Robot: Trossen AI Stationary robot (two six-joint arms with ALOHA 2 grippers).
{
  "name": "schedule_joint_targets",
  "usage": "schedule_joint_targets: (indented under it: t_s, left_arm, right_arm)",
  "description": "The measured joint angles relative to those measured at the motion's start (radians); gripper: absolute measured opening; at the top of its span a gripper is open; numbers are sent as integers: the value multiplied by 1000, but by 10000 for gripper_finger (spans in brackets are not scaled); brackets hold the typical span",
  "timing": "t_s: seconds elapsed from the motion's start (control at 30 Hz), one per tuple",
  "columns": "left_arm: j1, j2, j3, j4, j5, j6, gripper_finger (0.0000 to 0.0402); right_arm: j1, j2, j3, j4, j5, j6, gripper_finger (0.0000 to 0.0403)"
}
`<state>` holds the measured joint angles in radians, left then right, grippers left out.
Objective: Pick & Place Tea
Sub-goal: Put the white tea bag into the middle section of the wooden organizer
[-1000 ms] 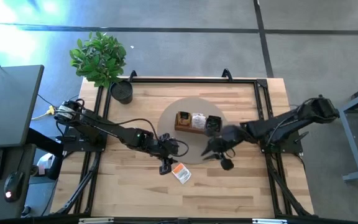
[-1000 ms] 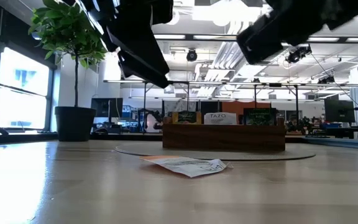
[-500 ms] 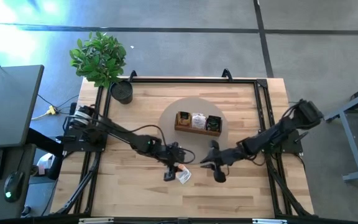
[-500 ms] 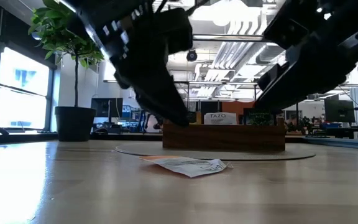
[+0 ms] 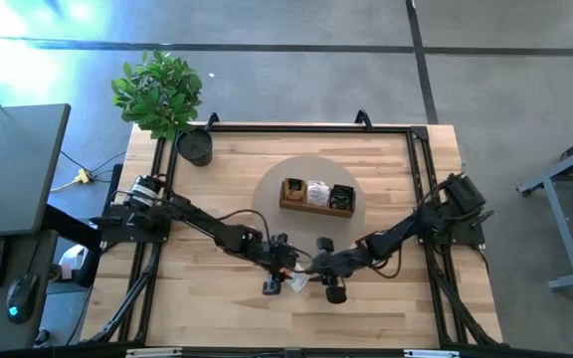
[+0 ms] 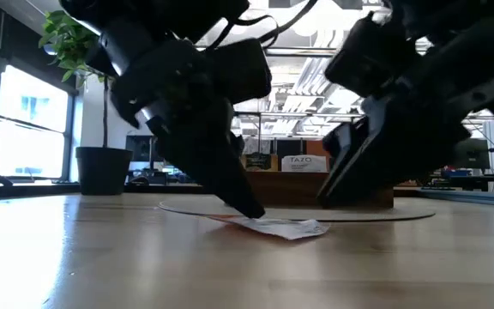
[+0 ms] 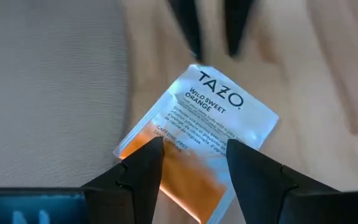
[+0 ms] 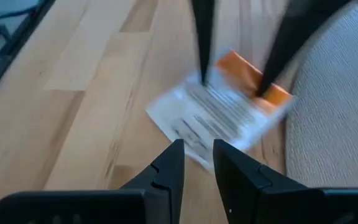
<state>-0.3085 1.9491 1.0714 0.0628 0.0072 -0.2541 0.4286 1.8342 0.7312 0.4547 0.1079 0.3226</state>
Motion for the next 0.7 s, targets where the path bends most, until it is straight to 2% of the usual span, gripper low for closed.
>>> schedule_joint_targets:
  t_s: [0.27,0.4,0.53,0.63,0.7]
  left_arm:
    - [-9,1,-2,-6,-177,-234,179]
    - [-6,2,-2,-5,-239,-405,179]
    - [-16,2,-2,-2,-246,-527,179]
    - [-37,3,-2,-3,-282,-558,179]
    - [-55,3,-3,-9,-313,-570,179]
  right_arm:
    - [11,30,72,-1,-10,-135,82]
    - [14,27,83,-20,-9,-171,82]
    - [11,27,82,-119,15,-86,82]
    - [2,27,82,-191,93,34,82]
    - [-9,26,82,-219,108,86,82]
